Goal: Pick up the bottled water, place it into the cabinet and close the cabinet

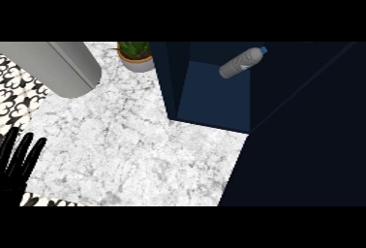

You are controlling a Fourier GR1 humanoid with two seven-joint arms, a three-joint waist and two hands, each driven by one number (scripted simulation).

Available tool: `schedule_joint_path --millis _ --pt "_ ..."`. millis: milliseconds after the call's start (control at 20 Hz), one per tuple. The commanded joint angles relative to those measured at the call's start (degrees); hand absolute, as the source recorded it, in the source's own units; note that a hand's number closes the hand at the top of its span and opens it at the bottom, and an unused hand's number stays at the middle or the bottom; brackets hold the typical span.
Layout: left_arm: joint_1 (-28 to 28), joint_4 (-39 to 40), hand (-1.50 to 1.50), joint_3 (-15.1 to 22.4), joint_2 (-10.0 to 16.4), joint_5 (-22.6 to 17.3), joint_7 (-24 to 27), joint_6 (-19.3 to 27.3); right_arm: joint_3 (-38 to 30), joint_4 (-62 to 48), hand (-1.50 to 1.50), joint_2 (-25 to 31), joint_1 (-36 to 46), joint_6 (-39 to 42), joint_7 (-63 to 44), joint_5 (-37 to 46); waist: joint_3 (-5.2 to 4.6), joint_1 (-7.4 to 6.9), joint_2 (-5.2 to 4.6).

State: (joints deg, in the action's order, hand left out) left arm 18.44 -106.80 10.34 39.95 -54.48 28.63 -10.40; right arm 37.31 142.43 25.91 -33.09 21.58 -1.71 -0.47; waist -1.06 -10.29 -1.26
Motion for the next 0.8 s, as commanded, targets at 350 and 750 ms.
schedule_joint_path --millis 350,750 --pt "-0.53 0.48 -1.5 -1.17 2.81 -1.16 -1.39 -3.84 5.44 0.7 -1.5 0.97 13.82 6.54 -7.71 0.82 -0.52 -4.4 -0.8" --pt "-0.81 1.01 -1.5 -2.7 3.74 -2.13 -1.78 -4.24 4.84 -0.8 1.5 -0.32 18.51 7.0 -10.01 -0.76 -0.56 -3.89 -0.66"
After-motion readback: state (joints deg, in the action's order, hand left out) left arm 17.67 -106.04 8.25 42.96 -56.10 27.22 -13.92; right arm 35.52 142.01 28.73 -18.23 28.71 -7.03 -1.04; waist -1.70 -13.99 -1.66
